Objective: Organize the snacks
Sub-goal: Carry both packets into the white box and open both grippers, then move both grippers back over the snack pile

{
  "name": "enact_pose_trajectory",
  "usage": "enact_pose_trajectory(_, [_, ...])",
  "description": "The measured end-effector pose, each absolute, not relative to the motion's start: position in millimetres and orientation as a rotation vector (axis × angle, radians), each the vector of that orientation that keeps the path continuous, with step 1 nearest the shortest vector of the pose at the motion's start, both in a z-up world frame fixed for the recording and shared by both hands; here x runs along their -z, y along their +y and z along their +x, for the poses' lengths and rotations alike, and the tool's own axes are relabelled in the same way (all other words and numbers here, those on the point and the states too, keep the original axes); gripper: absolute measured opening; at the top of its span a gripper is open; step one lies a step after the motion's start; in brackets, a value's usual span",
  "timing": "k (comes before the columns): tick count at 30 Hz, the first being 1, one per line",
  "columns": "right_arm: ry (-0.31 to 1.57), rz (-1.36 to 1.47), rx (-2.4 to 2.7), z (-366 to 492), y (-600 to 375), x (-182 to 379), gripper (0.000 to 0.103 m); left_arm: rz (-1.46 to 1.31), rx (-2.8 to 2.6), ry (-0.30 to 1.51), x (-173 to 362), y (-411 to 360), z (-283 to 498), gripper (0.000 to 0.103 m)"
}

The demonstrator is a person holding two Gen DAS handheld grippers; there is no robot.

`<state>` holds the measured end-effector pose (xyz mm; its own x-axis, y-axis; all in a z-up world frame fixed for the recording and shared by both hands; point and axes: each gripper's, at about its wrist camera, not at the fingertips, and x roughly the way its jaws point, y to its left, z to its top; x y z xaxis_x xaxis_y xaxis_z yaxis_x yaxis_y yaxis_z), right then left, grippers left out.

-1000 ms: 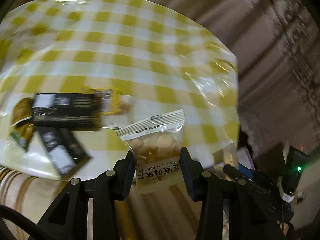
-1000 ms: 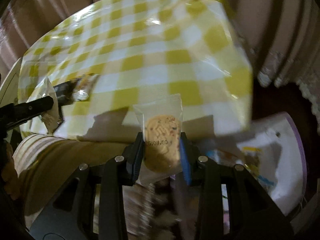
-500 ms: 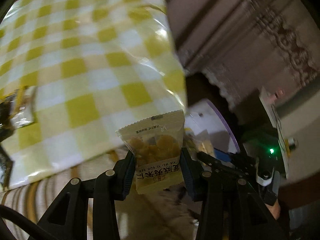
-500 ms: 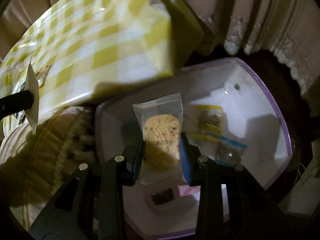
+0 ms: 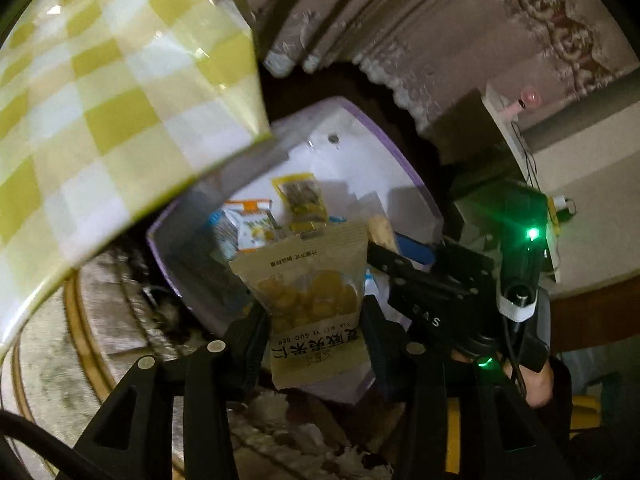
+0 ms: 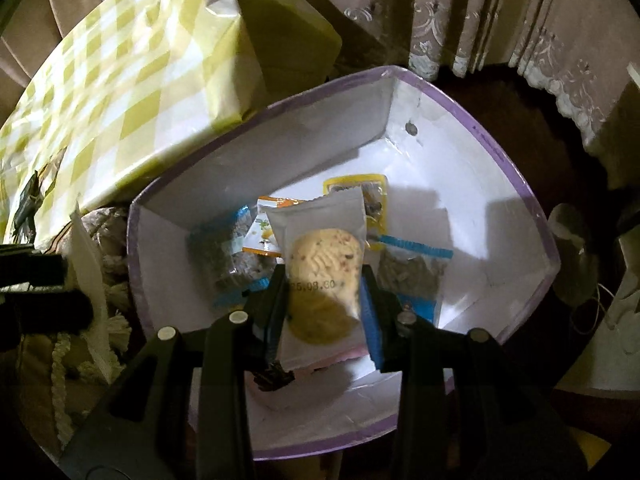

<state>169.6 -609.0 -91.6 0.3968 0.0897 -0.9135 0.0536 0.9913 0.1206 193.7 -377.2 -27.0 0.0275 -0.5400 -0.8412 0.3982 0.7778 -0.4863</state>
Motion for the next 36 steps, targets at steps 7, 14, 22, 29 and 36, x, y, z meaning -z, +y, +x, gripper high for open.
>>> enact_pose_trajectory(7, [1.159, 0.135, -0.028, 170.2, -605.7, 91.4, 0.056, -0.178, 0.709, 1.386, 31.0, -370.0, 196.1, 0.057])
enact_pose_trajectory(14, [1.151, 0.131, -0.042, 173.6, -594.2, 85.0, 0.056, -0.210, 0.670, 1.346, 23.5, -357.2, 196.3, 0.057])
enact_pose_trajectory(22, [1.135, 0.094, -0.102, 184.9, -563.5, 73.7, 0.056, -0.249, 0.565, 1.252, 8.4, -318.6, 198.6, 0.057])
enact_pose_trajectory(29, [1.120, 0.042, -0.166, 197.7, -523.0, 63.3, 0.056, -0.343, 0.450, 1.192, 2.3, -262.5, 200.8, 0.057])
enact_pose_trajectory(36, [1.110, -0.006, -0.234, 208.3, -478.6, 54.0, 0.058, -0.434, 0.313, 1.128, -1.1, -194.4, 190.1, 0.057])
